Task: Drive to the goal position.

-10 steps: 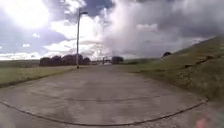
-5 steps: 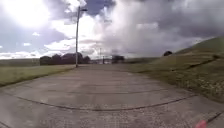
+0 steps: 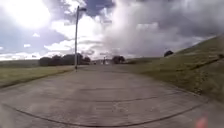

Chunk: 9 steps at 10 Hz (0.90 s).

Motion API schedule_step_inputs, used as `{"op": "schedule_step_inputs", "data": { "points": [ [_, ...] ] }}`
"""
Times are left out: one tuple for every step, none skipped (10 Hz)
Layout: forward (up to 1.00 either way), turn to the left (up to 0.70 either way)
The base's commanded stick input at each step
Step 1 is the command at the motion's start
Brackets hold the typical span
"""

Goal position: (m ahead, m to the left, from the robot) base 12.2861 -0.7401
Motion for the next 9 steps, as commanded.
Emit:
{"op": "schedule_step_inputs", "data": {
  "points": [
    [0.7,0.0],
    [0.7,0.0],
    [0.7,0.0],
    [0.7,0.0],
    [0.7,0.0],
    [0.7,0.0],
    [0.7,0.0],
    [0.7,0.0],
    [0.7,0.0]
  ]
}}
